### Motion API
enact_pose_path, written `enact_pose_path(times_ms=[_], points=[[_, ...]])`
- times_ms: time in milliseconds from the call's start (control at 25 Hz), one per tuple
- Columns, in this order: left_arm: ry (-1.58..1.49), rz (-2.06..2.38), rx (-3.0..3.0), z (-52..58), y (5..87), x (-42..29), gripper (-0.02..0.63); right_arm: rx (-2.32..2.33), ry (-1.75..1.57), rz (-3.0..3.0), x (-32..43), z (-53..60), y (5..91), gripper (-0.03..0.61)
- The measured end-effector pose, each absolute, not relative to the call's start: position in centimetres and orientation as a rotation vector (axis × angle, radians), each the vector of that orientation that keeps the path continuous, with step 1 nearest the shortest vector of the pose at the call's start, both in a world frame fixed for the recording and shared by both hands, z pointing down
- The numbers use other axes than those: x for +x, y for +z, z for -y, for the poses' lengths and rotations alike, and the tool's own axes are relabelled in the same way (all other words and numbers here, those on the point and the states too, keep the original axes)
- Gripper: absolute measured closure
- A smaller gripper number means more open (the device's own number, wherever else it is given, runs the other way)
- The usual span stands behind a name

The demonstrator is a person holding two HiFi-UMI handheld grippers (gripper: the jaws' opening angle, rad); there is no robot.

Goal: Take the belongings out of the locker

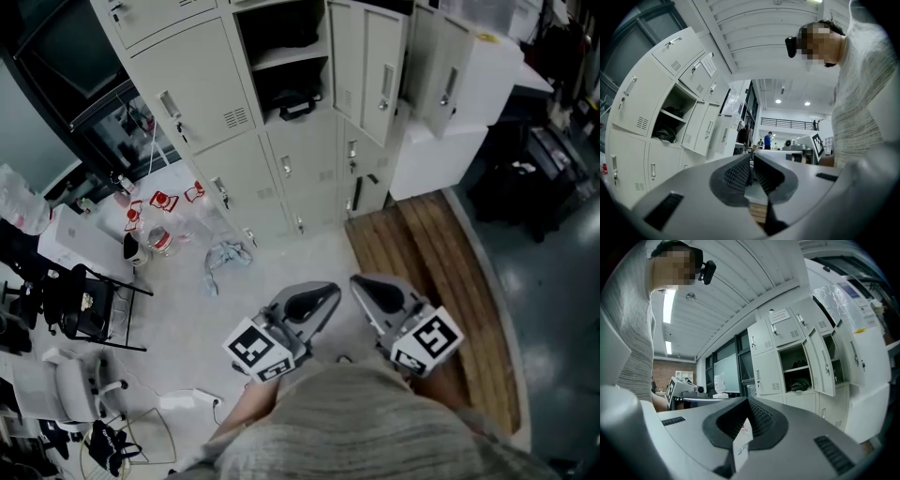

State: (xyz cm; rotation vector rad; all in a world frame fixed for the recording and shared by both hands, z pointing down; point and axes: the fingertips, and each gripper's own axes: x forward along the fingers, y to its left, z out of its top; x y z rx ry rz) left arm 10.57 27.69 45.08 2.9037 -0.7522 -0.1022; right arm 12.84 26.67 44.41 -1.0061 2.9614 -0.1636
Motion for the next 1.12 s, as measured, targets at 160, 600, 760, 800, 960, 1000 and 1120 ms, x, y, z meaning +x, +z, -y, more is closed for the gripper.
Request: enact_pose_path(times_ms=[160, 600, 760, 800, 960, 1000, 1120], points=[[-0.104, 0.764, 2.901, -27.5, 45.1, 10.4, 0.584, -0.937, -0.218, -2.902, 12.7, -26.9, 43.6, 0.578], [-0.088, 0.787, 2.883, -26.9, 45.5, 10.5, 0.586, -0.923, -0.232, -2.873, 13.1, -26.2, 43.9, 0.577], [-0.088, 0.798, 2.880, -26.9, 45.4, 10.6, 0.584, -0.929, -0.219, -2.869, 13.6, -25.9, 44.0, 0.577], [-0.087, 0.801, 2.878, -26.9, 45.4, 10.7, 0.586, -0.932, -0.216, -2.869, 13.7, -25.9, 44.1, 0.577], [-0.072, 0.812, 2.863, -26.9, 46.0, 10.2, 0.584, -0.941, -0.218, -2.880, 13.5, -25.3, 44.6, 0.577], [-0.070, 0.814, 2.857, -26.8, 46.2, 10.0, 0.584, -0.943, -0.213, -2.885, 13.4, -25.0, 44.8, 0.577], [-0.082, 0.816, 2.845, -25.9, 46.3, 9.4, 0.584, -0.924, -0.247, -2.878, 12.7, -24.5, 44.9, 0.577]])
